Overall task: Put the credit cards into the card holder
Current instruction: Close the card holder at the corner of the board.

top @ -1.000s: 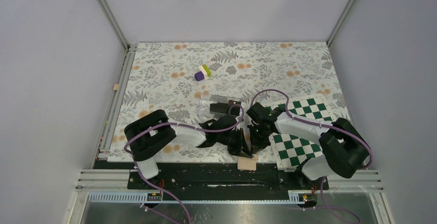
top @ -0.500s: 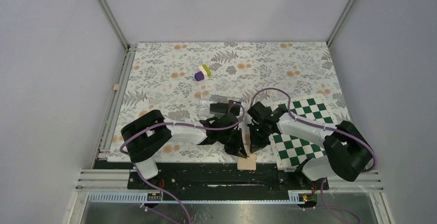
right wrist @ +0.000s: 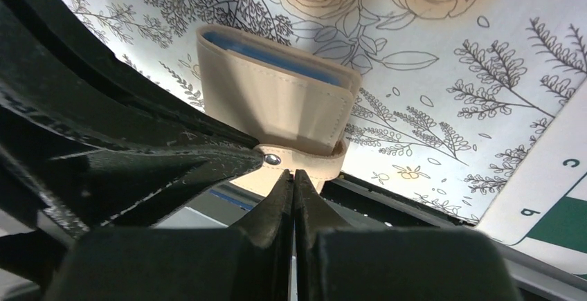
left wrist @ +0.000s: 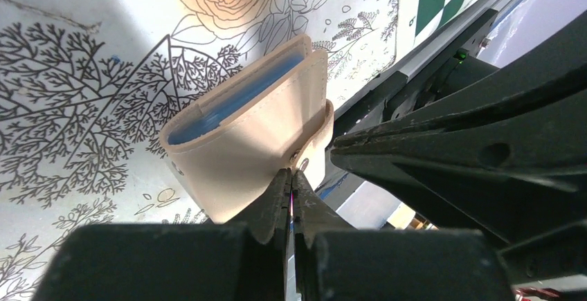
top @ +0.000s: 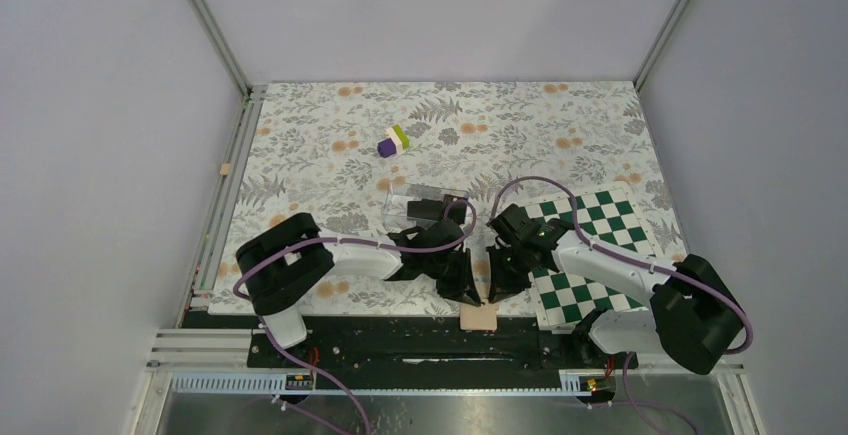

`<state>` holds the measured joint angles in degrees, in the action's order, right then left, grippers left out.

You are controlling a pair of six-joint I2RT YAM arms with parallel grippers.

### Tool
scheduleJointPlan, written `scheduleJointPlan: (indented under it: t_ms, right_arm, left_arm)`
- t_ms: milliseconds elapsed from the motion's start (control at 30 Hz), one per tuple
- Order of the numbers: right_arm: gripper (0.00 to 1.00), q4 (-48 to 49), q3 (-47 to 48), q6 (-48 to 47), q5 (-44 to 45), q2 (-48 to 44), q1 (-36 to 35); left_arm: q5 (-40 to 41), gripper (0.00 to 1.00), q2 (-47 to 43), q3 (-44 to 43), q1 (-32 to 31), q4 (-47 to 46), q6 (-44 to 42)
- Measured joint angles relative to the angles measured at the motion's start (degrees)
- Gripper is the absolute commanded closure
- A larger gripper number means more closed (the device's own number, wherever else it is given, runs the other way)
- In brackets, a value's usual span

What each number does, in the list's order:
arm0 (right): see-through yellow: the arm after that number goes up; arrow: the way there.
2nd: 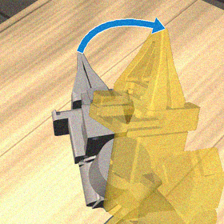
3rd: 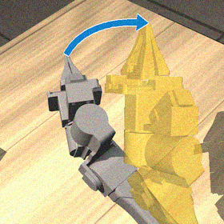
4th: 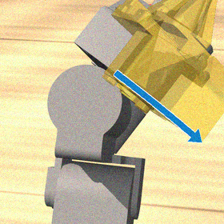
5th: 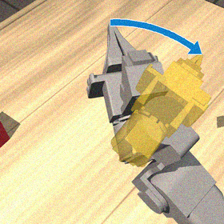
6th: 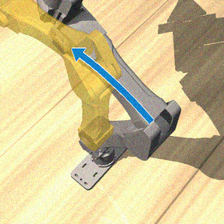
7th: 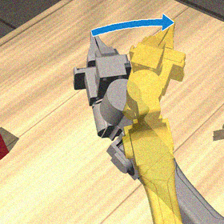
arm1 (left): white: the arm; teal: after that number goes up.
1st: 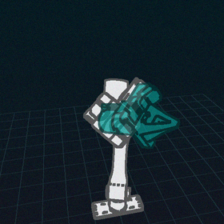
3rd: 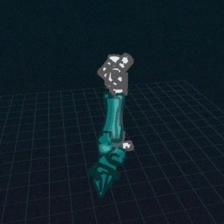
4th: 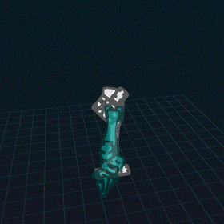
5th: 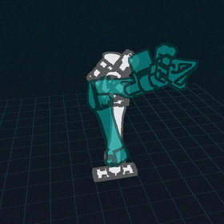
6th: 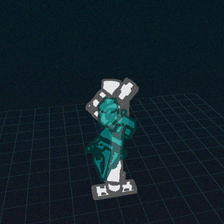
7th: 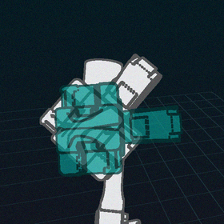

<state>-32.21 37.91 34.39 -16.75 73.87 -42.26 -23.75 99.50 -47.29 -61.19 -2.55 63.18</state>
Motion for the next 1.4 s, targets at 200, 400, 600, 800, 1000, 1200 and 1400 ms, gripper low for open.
scheduleJointPlan:
  t_ms: [200, 400, 600, 800, 1000, 1200, 1400]
  right_arm:
    - [0.96, 0.0, -1.5, -0.1, -0.9, -1.3, 0.0]
    - [1.0, 1.1, -1.6, -0.5, -2.4, -1.2, 0.0]
    - [1.0, 2.0, -1.6, -0.5, -2.4, 0.5, 0.0]
    - [1.0, 3.0, -1.6, -0.4, -2.4, 3.3, 0.0]
    - [1.0, 2.9, -1.4, -0.4, -2.4, 4.0, 0.2]
    - [1.0, 2.4, -0.9, -0.4, -2.4, 4.9, 0.1]
    - [1.0, 0.8, 1.0, -0.4, -2.1, 7.2, -0.6]
  left_arm:
    - [-0.1, 1.0, 0.6, 0.0, 0.0, -1.1, 0.1]
    - [-0.3, 1.0, 0.9, 0.0, 0.0, -1.5, 0.1]
    - [-0.3, 1.0, 0.9, 0.0, 0.0, -1.5, 0.1]
    - [-1.0, 1.0, 1.6, -0.4, 0.0, -1.8, 0.3]
    - [-1.4, 1.0, 1.9, -0.4, 0.1, -1.9, 0.6]
    - [-1.3, 1.0, 1.9, -0.4, 0.1, -1.6, 1.2]
    - [-0.5, 1.0, 2.0, -2.0, 0.0, 2.1, 1.3]
